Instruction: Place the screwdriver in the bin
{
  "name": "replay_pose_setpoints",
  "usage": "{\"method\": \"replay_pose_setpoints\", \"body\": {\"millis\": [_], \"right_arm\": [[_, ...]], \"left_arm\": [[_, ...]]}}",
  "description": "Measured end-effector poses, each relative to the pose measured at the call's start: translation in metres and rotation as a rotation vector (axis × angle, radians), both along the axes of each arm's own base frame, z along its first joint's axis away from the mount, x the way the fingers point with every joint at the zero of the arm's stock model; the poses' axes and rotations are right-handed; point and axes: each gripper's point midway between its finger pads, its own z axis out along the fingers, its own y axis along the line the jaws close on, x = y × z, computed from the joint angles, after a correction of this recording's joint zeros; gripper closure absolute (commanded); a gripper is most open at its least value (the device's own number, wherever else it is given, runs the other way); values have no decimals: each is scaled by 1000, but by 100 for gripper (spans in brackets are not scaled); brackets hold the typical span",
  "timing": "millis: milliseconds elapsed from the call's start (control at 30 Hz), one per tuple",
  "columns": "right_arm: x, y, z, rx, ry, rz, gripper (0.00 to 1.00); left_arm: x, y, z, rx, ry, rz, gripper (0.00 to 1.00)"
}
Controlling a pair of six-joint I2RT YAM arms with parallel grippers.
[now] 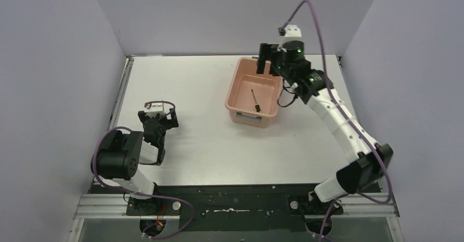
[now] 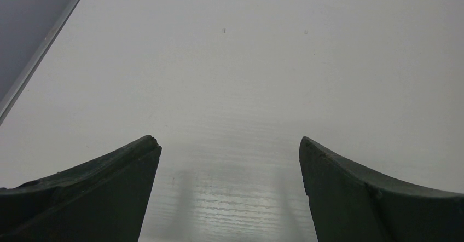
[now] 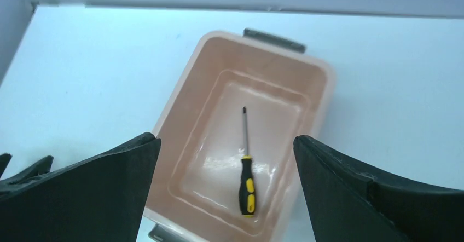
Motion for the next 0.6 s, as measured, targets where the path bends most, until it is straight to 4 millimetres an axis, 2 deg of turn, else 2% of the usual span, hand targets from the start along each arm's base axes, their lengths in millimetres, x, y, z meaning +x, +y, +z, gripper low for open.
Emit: {"method": "replay_pose_setpoints", "body": {"millis": [67,100,167,200,233,300,433,533,600], "right_arm": [[-13,-27,34,27,-125,-18,0],[-21,-49,45,35,-186,-48,0],[-33,-83,48,33,-253,-105,0],[-39,-103,42,26,-287,-145,0],[-46,-121,30,10,-299,-186,0],[-57,-142,2,-24,-307,-235,0],[-82,-160,-89,-108,-225,-276,0],[-103,-171,-145,-144,-173,-300,0],[-116,-178,-170,-154,-165,-320,0]], "left_arm": [[0,0,0,0,0,0,3],[0,0,0,0,0,0,3],[0,0,0,0,0,0,3],[0,0,0,0,0,0,3],[0,0,0,0,0,0,3],[0,0,0,0,0,0,3],[0,0,0,0,0,0,3],[0,0,0,0,0,0,3],[0,0,0,0,0,0,3]]}}
